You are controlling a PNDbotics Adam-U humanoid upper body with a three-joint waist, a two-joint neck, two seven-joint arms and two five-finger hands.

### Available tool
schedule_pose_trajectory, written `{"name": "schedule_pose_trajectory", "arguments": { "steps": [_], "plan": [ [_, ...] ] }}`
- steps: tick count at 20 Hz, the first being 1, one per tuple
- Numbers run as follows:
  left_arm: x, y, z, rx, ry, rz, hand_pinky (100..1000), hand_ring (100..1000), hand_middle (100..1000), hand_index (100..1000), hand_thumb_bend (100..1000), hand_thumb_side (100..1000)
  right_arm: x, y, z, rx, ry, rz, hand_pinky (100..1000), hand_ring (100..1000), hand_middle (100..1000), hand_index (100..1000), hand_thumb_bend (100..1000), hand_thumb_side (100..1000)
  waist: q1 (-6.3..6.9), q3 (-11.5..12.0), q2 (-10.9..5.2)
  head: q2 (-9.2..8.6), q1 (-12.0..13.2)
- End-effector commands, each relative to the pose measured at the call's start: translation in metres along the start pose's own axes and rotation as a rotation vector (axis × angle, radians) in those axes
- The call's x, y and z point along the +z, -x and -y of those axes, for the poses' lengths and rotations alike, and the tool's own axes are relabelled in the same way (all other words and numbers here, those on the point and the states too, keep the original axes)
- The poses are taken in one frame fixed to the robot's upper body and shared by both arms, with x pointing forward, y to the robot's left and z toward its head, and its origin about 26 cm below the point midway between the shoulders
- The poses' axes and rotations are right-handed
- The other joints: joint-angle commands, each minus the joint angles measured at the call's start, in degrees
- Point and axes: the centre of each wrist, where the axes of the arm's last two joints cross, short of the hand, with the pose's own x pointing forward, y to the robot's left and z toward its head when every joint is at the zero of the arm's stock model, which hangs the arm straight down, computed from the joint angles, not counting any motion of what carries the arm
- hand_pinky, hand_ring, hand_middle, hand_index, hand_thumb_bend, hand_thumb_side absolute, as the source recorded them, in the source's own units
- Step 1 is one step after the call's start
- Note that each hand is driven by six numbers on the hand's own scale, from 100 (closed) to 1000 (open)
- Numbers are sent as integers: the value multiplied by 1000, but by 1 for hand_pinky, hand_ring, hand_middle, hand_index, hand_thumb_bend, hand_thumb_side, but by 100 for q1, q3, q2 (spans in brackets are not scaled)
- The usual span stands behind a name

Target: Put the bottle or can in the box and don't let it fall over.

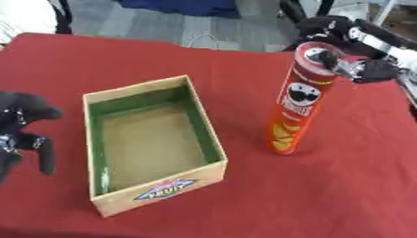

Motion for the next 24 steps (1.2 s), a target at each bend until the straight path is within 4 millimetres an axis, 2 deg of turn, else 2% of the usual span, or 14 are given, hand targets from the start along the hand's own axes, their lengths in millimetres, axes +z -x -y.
{"name": "schedule_pose_trajectory", "arguments": {
  "steps": [1, 7, 12, 15, 16, 17, 24],
  "plan": [
    [-3, -8, -1, -27, 20, 3, 453, 876, 824, 907, 100, 582, -2, -2, 10, 133, -188, 158, 902, 865, 899, 976, 100, 748, 11, 6, -92, 10, -13],
    [-2, -8, -1, -28, 20, -2, 452, 876, 822, 907, 100, 581, -10, -18, 30, 82, -99, 206, 887, 854, 898, 981, 100, 679, 9, -10, -105, 27, 6],
    [-2, -8, -1, -30, 22, -4, 453, 877, 820, 907, 100, 580, -20, -37, 39, 65, -95, 263, 890, 862, 901, 984, 100, 685, 11, -21, -112, 45, 21],
    [-2, -8, -1, -32, 22, -5, 452, 876, 818, 907, 100, 580, -23, -42, 36, 67, -122, 277, 900, 870, 904, 985, 100, 713, 11, -23, -111, 51, 21],
    [-2, -8, -1, -32, 22, -5, 452, 876, 817, 906, 100, 580, -24, -42, 35, 71, -133, 280, 905, 875, 905, 984, 100, 672, 11, -23, -109, 51, 21],
    [-2, -8, -1, -32, 23, -5, 452, 876, 816, 906, 100, 580, -24, -42, 33, 76, -146, 281, 908, 877, 907, 984, 100, 738, 12, -22, -107, 53, 20],
    [-2, -8, -2, -33, 22, -2, 453, 876, 814, 906, 100, 579, -24, -32, 14, 95, -220, 270, 912, 883, 908, 985, 100, 801, 13, -12, -102, 49, 23]
  ]
}}
